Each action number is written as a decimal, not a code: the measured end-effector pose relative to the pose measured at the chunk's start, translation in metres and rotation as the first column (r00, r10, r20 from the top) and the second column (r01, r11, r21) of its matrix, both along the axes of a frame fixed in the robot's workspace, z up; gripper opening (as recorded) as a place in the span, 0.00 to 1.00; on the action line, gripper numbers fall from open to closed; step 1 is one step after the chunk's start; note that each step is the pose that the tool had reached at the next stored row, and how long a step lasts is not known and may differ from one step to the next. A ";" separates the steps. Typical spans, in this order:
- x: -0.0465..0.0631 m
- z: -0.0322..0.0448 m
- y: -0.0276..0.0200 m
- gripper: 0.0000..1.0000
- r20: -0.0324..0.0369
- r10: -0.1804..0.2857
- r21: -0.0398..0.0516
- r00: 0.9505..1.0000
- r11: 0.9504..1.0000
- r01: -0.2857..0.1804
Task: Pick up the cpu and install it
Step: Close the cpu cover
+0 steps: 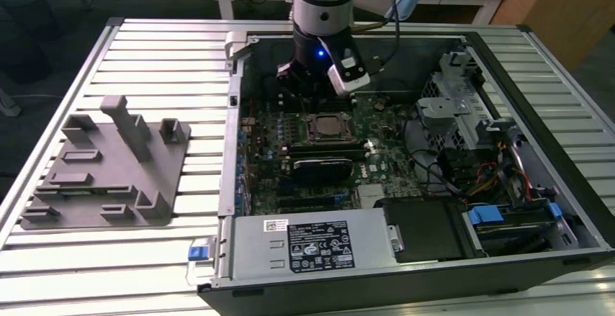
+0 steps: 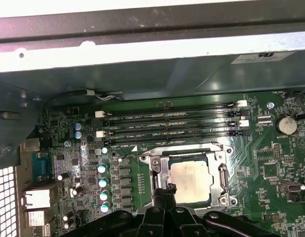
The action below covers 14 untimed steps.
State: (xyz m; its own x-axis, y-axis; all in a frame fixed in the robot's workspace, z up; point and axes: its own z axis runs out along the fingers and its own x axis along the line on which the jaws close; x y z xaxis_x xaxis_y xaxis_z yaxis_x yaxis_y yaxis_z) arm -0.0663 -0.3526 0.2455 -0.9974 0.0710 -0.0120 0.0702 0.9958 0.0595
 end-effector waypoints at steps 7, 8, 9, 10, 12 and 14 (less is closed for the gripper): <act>0.003 0.0002 0.0000 0.11 0.000 0.000 0.000 1.000 1.000 0.000; 0.004 0.0002 0.0000 0.11 0.000 0.000 0.000 1.000 1.000 0.000; 0.005 0.0001 0.0000 0.11 0.000 0.000 0.000 1.000 1.000 0.000; 0.007 0.0001 0.0000 0.11 0.000 0.000 0.000 1.000 1.000 0.000; 0.009 0.0001 0.0000 0.11 0.000 0.000 0.000 1.000 1.000 0.000; 0.011 0.0001 0.0000 0.11 0.000 0.000 0.000 1.000 1.000 0.000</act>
